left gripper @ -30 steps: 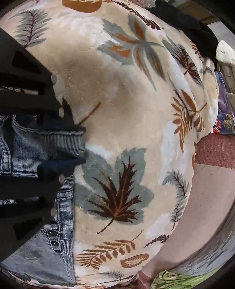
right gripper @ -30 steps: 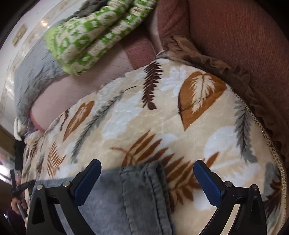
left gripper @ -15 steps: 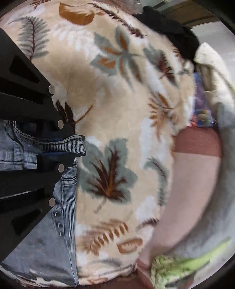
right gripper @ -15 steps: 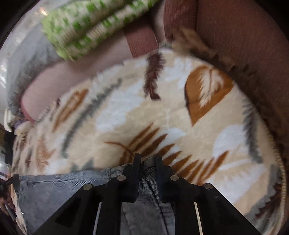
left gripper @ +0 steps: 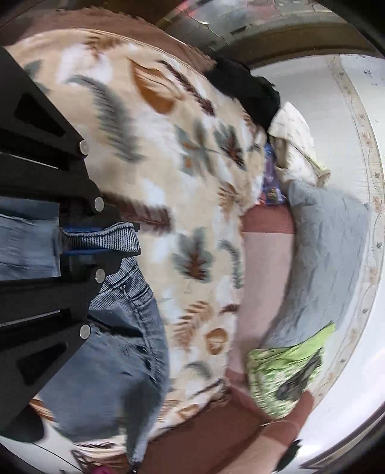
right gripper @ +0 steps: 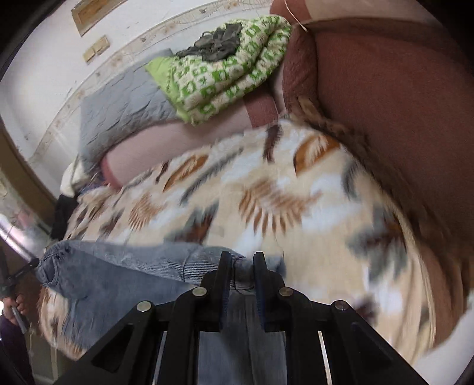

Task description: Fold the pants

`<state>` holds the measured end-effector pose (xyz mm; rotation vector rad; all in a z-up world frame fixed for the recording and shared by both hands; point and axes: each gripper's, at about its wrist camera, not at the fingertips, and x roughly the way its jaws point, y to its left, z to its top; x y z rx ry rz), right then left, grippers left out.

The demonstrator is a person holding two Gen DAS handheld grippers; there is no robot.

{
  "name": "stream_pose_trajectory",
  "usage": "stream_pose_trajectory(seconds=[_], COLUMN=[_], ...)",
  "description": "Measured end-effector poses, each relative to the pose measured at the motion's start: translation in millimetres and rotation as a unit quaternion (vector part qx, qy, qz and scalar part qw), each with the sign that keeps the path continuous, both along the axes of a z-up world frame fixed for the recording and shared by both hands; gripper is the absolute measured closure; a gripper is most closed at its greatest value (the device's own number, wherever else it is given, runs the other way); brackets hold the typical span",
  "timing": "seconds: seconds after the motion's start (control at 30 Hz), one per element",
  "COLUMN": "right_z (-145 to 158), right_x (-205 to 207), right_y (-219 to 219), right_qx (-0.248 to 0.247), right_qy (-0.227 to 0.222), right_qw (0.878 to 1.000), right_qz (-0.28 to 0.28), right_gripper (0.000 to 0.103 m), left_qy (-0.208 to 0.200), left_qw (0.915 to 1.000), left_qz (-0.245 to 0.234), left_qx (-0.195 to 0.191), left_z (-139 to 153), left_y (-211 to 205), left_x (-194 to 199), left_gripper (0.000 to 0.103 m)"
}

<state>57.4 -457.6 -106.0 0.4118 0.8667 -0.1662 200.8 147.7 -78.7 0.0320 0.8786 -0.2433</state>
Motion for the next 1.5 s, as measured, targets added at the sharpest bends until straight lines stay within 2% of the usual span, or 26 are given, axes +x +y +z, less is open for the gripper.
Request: stream_pose_trajectory(seconds=[0.07, 0.17, 0.23, 0.3, 0.37, 0.43, 0.47, 0.57, 0.67, 0.83, 0.9, 0.93, 0.97, 1.0, 1.1, 1.2, 1.33, 1.37, 1.43, 1.5], right_z=[-16, -46, -71, -99, -115, -112, -103, -81, -69, -69, -71, -71, -72, -72, -73, -76, -87, -90, -92, -93], right_x=[-34, -71, -92, -103, -103, -98, -97, -89, -68, -25, -17, -15, -14, -13, -21, -31, -40, -42, -48, -56], right_y=[13, 28, 29, 28, 28, 29, 28, 23, 15, 16, 31, 39, 45, 50, 63, 71, 82, 83, 83, 81], right_qx=[0.008, 0.014, 0.035, 0.067, 0.075, 0.053, 0.033, 0.009, 0.003, 0.009, 0.014, 0.001, -0.009, -0.015, -0.016, -0.016, -0.024, -0.024, -0.017, -0.011], right_qy=[0.02, 0.058, 0.08, 0.117, 0.153, 0.173, 0.163, 0.124, 0.089, 0.085, 0.081, 0.084, 0.088, 0.094, 0.094, 0.101, 0.117, 0.121, 0.123, 0.12], right_qw=[1.0, 0.998, 0.996, 0.991, 0.985, 0.983, 0.985, 0.992, 0.996, 0.996, 0.997, 0.996, 0.996, 0.995, 0.994, 0.993, 0.991, 0.99, 0.99, 0.991], right_qz=[0.009, 0.016, 0.014, 0.017, 0.021, 0.034, 0.038, 0.036, 0.014, -0.012, 0.01, 0.021, 0.03, 0.038, 0.05, 0.056, 0.067, 0.067, 0.062, 0.053], right_gripper=[0.087, 0.087, 0.087, 0.085, 0.079, 0.066, 0.064, 0.046, 0.044, 0.044, 0.044, 0.044, 0.044, 0.044, 0.044, 0.044, 0.044, 0.044, 0.044, 0.044], left_qy=[0.013, 0.069, 0.095, 0.095, 0.08, 0.074, 0.069, 0.051, 0.034, 0.027, 0.023, 0.022, 0.022, 0.026, 0.061, 0.09, 0.146, 0.158, 0.182, 0.191], left_qw=[0.9997, 0.9973, 0.995, 0.9947, 0.9959, 0.9961, 0.9962, 0.9966, 0.9976, 0.9978, 0.9978, 0.9974, 0.9969, 0.9963, 0.993, 0.9878, 0.9753, 0.9735, 0.9704, 0.9699], left_qz=[0.0, 0.009, 0.009, 0.02, 0.028, 0.017, 0.012, 0.014, 0.027, 0.051, 0.055, 0.063, 0.072, 0.08, 0.096, 0.112, 0.133, 0.128, 0.131, 0.121], left_qx=[0.019, 0.022, 0.031, 0.034, 0.03, 0.044, 0.052, 0.064, 0.054, 0.033, 0.028, 0.028, 0.025, 0.015, -0.031, -0.06, -0.098, -0.104, -0.089, -0.091], left_z=[-20, -71, -100, -114, -110, -99, -96, -79, -69, -59, -56, -55, -55, -55, -60, -71, -97, -103, -117, -126], left_y=[9, 25, 30, 31, 31, 30, 32, 43, 55, 62, 65, 68, 70, 73, 86, 96, 101, 98, 90, 80], left_x=[-32, -70, -83, -90, -95, -100, -103, -113, -115, -109, -105, -101, -97, -92, -72, -49, -11, -3, 15, 27], left_gripper=[0.094, 0.094, 0.093, 0.091, 0.087, 0.082, 0.075, 0.069, 0.069, 0.067, 0.058, 0.046, 0.038, 0.037, 0.034, 0.029, 0.029, 0.029, 0.029, 0.03])
